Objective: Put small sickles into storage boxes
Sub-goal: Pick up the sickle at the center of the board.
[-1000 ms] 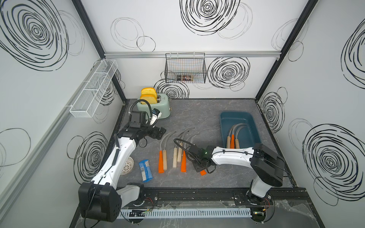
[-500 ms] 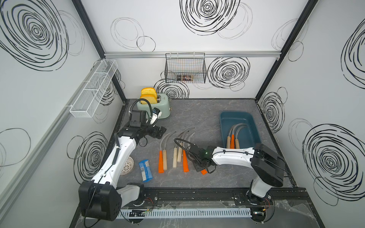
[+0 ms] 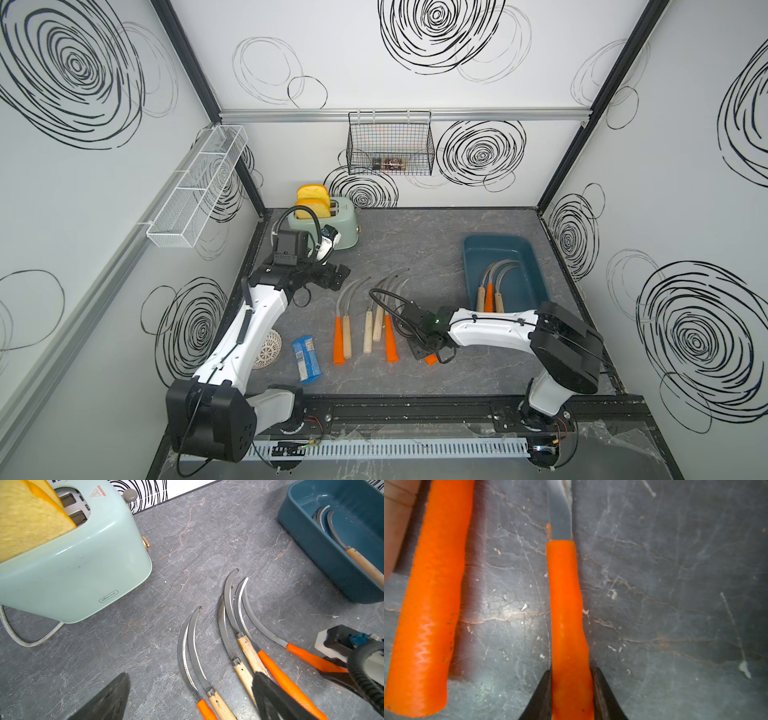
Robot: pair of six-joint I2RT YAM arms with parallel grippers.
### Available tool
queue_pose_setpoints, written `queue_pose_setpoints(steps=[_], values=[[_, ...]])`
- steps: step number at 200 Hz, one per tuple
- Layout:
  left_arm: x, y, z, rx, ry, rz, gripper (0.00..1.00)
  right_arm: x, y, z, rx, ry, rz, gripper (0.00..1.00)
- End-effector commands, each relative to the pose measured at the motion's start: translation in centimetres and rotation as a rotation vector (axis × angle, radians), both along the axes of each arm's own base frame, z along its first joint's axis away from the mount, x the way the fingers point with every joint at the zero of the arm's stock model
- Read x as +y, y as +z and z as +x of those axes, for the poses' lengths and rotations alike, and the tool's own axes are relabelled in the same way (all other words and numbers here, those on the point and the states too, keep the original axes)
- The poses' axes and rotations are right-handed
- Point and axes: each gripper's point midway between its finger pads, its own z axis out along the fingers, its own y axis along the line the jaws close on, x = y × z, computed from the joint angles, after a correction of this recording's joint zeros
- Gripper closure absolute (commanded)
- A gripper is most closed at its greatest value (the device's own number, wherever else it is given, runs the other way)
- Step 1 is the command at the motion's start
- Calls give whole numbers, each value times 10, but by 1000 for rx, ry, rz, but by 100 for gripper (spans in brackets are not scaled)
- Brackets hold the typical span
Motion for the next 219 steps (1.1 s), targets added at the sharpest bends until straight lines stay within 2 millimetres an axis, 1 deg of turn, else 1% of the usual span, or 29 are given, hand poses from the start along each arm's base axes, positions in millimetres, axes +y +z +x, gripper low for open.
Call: queue_pose_setpoints(steps=[1, 30, 74, 128, 219], values=[[-2, 15, 7, -45, -3, -1, 4, -50, -19, -7, 24, -12, -190, 95], [-3, 16, 7, -44, -2, -5, 4, -50, -15, -7, 18, -7, -175, 100], [-3, 18, 8, -48, 2, -7, 4, -54, -10, -7, 26, -17, -150, 100], [-5, 18, 9, -46, -1, -9, 4, -55, 2, -3, 14, -27, -95, 100], [-6, 18, 9, -51, 0, -3, 4, -49, 18, 7, -25, -27, -49, 100]])
